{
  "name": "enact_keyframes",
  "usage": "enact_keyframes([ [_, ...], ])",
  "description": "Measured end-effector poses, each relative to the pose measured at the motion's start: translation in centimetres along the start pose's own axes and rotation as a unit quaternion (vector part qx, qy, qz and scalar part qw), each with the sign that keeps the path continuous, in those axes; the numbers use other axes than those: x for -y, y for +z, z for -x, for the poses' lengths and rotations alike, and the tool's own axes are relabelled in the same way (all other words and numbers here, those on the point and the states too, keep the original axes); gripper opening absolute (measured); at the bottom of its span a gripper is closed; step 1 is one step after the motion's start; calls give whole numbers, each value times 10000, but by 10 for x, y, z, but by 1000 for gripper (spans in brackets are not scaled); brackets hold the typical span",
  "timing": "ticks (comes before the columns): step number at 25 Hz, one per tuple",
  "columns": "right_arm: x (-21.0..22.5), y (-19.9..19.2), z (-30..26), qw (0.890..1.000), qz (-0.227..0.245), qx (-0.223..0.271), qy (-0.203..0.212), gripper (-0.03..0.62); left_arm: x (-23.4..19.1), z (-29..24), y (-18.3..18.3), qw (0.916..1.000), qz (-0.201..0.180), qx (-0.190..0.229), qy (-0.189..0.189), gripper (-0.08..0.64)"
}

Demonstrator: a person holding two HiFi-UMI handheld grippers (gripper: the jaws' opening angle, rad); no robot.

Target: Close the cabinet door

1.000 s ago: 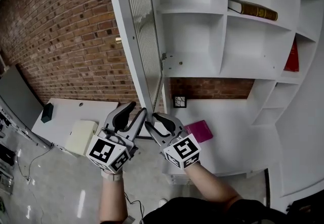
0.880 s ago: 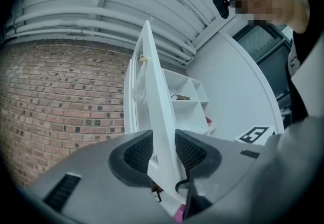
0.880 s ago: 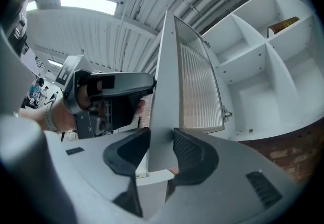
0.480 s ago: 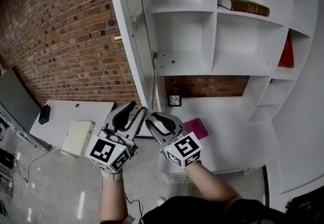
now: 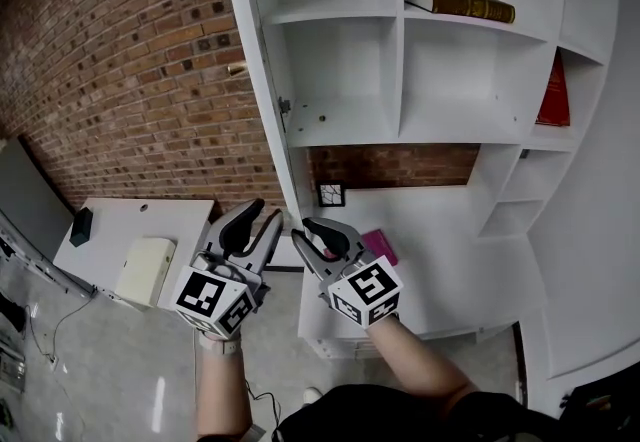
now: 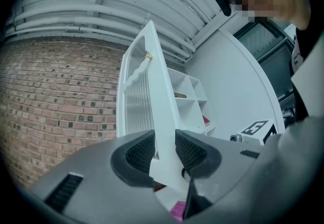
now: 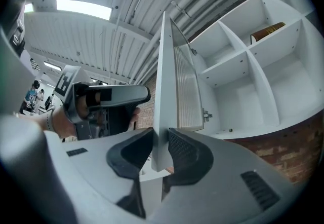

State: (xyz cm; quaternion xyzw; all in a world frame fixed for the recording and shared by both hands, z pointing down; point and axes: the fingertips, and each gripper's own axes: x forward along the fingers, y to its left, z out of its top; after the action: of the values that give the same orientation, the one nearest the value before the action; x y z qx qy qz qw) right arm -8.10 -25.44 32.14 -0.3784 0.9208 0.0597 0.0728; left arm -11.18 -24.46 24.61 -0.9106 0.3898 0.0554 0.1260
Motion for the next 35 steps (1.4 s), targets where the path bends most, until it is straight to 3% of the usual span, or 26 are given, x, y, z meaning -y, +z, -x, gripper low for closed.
enact_keyframes([
  [19,67,7,45,9998,-91,1,-190,78,42,-13,-24,9988,166,-281,372,130],
  [26,93,6,54,9994,14,-21,-352,74,44,-22,-42,9987,201,-391,266,130],
  [35,146,5,62,9976,-25,-61,-695,72,42,-69,-61,9987,344,-338,-174,130],
])
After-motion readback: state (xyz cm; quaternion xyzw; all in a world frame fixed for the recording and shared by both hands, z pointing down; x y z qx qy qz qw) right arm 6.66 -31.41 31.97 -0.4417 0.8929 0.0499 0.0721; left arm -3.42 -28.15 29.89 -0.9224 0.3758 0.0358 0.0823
